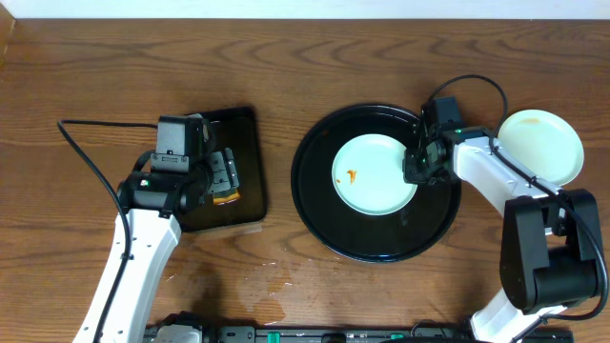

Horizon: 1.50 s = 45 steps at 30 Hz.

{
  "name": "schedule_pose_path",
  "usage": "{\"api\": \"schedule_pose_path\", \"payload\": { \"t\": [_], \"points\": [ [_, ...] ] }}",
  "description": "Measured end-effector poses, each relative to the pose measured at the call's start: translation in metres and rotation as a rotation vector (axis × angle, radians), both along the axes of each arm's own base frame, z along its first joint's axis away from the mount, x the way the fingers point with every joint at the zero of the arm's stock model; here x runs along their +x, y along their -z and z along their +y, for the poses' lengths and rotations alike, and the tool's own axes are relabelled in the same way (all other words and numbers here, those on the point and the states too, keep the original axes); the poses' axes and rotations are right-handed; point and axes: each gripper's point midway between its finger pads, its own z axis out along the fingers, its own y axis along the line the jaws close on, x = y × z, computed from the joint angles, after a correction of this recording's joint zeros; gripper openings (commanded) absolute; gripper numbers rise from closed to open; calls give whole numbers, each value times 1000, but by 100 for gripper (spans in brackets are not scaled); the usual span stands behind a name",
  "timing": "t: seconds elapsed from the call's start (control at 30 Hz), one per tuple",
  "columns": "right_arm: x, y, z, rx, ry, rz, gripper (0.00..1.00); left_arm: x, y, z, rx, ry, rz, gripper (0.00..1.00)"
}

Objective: Clean dirty plates on tray and stack at the side
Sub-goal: 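Grasp the sponge in the black tray with left gripper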

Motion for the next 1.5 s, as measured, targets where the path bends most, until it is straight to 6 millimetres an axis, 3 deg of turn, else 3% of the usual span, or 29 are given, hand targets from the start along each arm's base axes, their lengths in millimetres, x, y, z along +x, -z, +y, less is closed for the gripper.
{"api": "schedule_pose_path", "payload": {
  "t": [0.23, 0.47, 0.63, 0.87, 0.93, 0.97, 1.0, 1.33, 1.43, 1.5],
  "points": [
    [8, 1, 2, 9, -27, -61, 1, 3, 9, 0, 3, 0, 24, 80],
    [8, 1, 2, -4, -89, -69, 1, 15, 51, -2, 14, -1, 133, 72],
    [8, 1, 2, -6, -101, -70, 1, 29, 90, -3, 21, -3, 196, 42],
    [8, 1, 2, -6, -102, -70, 1, 37, 135, 4, 56, -52, 267, 41],
    [8, 1, 2, -6, -102, -71, 1, 37, 143, 5, 63, -61, 277, 33],
    [8, 1, 2, -6, -102, -70, 1, 38, 146, 5, 65, -68, 281, 19],
    [8, 1, 2, -6, -102, -70, 1, 38, 146, 6, 64, -74, 281, 8],
    [7, 1, 2, -6, -102, -70, 1, 30, 142, 3, 30, -68, 317, 7],
    [7, 1, 2, -6, -102, -69, 1, 27, 128, -2, 5, -55, 302, 8],
    [7, 1, 2, -6, -102, -69, 1, 30, 103, -6, -14, -37, 236, 7]
  ]
}}
